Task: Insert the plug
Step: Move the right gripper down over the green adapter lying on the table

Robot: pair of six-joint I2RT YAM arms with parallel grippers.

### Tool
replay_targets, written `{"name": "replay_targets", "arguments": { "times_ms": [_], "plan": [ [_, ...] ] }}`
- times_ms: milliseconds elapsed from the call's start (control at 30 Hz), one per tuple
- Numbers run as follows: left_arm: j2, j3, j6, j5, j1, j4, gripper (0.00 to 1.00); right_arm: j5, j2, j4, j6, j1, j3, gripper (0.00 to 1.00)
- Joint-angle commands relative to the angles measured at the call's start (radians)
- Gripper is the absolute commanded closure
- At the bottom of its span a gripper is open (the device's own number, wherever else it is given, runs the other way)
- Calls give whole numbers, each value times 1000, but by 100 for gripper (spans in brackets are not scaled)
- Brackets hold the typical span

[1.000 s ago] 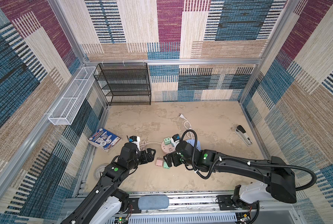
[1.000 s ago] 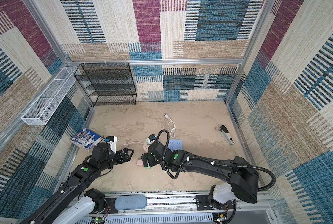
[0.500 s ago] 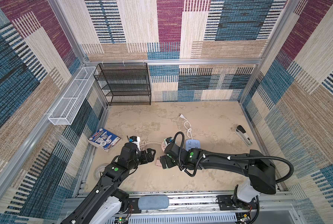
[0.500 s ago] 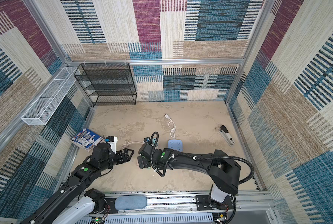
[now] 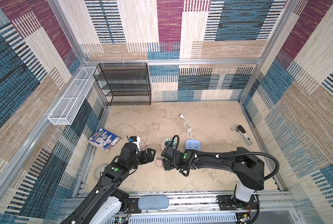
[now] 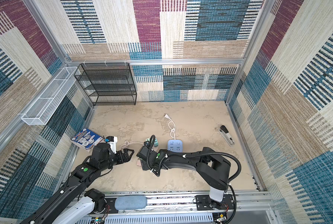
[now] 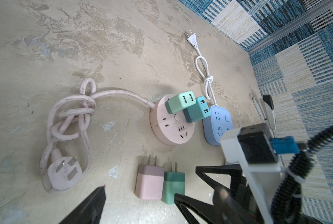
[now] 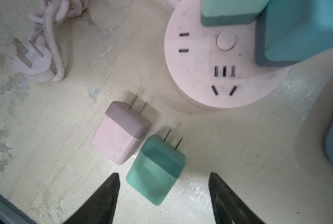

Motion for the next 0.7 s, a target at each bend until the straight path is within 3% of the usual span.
{"name": "replay_targets", "arguments": {
  "times_ms": [0, 333, 667],
  "plan": [
    [-3, -2, -2, 6, -1, -5, 9, -13, 10, 27, 7, 0, -1, 26],
    [-23, -10, -10, 6, -1, -7, 9, -39, 54, 34, -14, 3, 15, 30],
    [-12, -7, -10, 11, -1, 3, 9, 28, 61, -30, -14, 3, 11, 31]
  ]
}}
